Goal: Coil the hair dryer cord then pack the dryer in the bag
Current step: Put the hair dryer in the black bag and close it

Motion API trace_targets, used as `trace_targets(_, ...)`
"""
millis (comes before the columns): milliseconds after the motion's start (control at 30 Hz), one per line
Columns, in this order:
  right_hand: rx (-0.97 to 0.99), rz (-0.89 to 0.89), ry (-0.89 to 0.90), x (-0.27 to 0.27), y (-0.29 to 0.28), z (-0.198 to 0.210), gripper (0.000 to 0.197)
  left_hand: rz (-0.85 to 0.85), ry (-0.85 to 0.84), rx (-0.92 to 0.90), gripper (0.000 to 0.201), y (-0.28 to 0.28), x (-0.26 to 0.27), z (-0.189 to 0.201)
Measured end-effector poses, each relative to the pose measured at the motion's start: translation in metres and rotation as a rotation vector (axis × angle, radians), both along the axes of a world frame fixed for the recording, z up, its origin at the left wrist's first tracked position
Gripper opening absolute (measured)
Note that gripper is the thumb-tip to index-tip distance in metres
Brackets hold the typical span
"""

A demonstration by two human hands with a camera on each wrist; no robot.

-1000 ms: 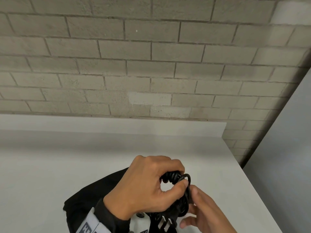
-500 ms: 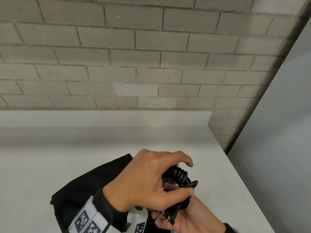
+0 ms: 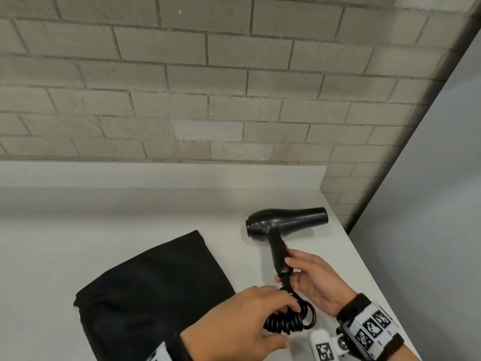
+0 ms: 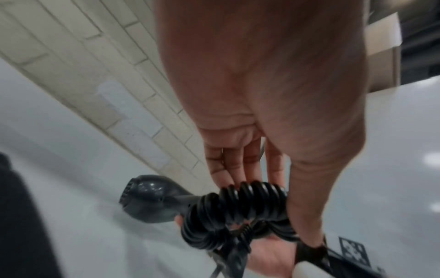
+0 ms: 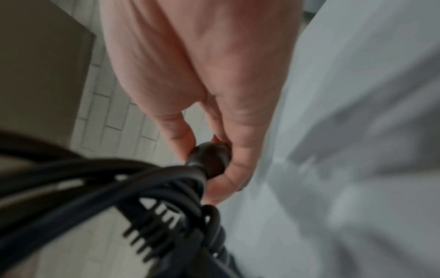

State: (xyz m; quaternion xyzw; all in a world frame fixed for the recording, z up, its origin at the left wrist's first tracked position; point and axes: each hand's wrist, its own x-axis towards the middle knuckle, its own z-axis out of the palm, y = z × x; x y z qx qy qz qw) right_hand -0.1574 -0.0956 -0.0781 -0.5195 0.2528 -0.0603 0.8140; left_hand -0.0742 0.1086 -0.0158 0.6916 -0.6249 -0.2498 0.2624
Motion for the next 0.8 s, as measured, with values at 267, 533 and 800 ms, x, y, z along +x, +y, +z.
trace_targets(267,-0.083,-0.022,0.037,0.009,-0.007,-0.019,0.031,-0.012,-0.049,0.07,0.052,-0.015,-0.002,-0.054)
trace_targets(533,-0.402,0.021,0.135,0.012,-0.011,-0.035,0.031,-0.028,-0.093,0.111,0.038,-0.012,-0.005,-0.066)
trace_targets(800,-0.727,-0.021,0.265,-0.003,-0.007,-0.024,0.042,0.175,-0.095,-0.004,0.037,0.047,0.001,-0.046)
